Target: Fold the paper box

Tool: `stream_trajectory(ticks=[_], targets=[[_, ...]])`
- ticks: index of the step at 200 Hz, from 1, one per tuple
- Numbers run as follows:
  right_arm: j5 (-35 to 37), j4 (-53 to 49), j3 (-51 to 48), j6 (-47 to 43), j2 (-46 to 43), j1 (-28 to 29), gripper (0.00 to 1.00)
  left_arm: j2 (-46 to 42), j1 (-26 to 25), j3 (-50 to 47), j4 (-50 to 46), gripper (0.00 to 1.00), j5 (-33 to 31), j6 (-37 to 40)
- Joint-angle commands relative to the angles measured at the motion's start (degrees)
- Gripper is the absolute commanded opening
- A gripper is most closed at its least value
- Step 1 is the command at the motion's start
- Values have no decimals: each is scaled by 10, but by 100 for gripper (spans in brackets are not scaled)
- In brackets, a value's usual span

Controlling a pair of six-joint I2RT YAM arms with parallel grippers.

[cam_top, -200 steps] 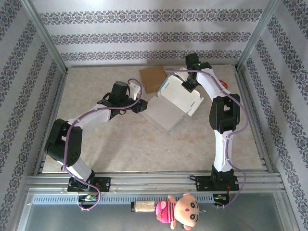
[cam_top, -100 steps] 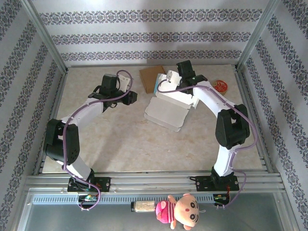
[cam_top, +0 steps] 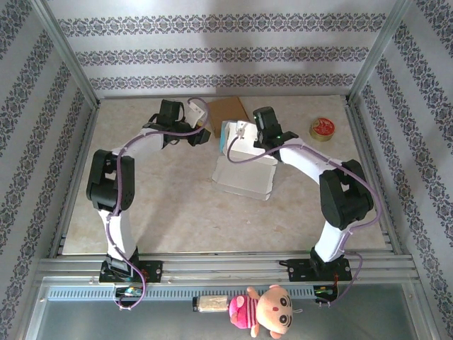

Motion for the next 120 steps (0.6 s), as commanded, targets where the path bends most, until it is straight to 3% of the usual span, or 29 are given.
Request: stream_trajectory(ticks=[1, 64, 120], targets=[[28, 74, -21, -31, -28, 12, 0, 13, 7, 23, -1, 33, 84, 85], [40, 140, -64, -50, -34, 41, 0, 49, 6, 46, -41, 37, 124, 143], [57, 208, -101, -78, -41, 59, 1, 77, -1, 60, -53, 40, 67, 181]])
